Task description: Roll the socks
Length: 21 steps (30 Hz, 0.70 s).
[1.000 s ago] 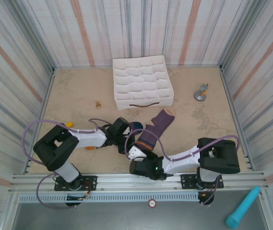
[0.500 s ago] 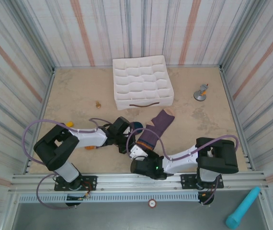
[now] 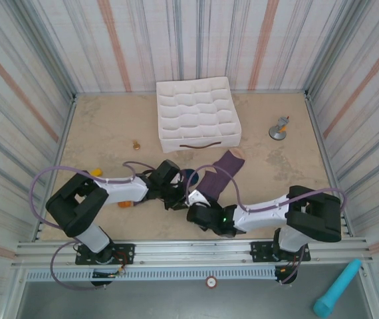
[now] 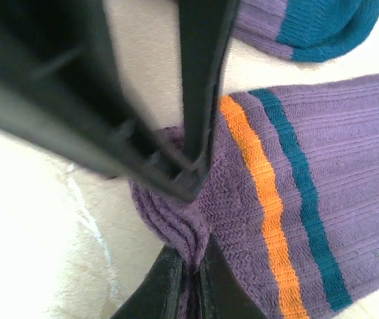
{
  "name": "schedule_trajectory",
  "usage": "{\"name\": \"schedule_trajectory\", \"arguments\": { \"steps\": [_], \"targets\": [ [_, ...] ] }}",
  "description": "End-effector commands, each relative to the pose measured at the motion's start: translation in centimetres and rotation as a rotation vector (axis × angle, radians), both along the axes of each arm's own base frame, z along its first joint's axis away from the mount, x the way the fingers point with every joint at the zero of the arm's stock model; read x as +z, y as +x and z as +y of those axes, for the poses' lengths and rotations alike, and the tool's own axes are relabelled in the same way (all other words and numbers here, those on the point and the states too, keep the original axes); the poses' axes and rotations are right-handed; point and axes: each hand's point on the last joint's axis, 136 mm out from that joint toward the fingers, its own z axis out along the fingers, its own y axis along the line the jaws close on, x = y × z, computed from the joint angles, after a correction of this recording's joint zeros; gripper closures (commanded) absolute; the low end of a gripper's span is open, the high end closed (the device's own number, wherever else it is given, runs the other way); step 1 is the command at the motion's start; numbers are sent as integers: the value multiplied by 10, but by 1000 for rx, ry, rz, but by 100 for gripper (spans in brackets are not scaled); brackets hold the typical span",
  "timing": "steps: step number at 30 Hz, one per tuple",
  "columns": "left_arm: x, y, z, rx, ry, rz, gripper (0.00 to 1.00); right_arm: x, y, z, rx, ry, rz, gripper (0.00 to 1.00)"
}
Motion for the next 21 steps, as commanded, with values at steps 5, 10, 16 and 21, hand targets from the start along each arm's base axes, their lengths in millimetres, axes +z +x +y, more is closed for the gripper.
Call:
{"name": "schedule_trajectory", "arguments": {
  "steps": [5, 10, 16, 21],
  "targets": [
    [18, 4, 18, 2, 31, -90, 37, -12, -8, -14, -40, 84, 296, 100],
    [30, 13, 23, 22, 16, -191, 38, -4, -3, -12, -60, 196, 400, 100],
    [32, 21, 13, 3, -38, -243, 40, 12, 8, -7, -110, 431, 580, 100],
    [22, 31, 9, 18, -46, -288, 46, 24, 23, -11, -164, 628, 695, 100]
  ]
}}
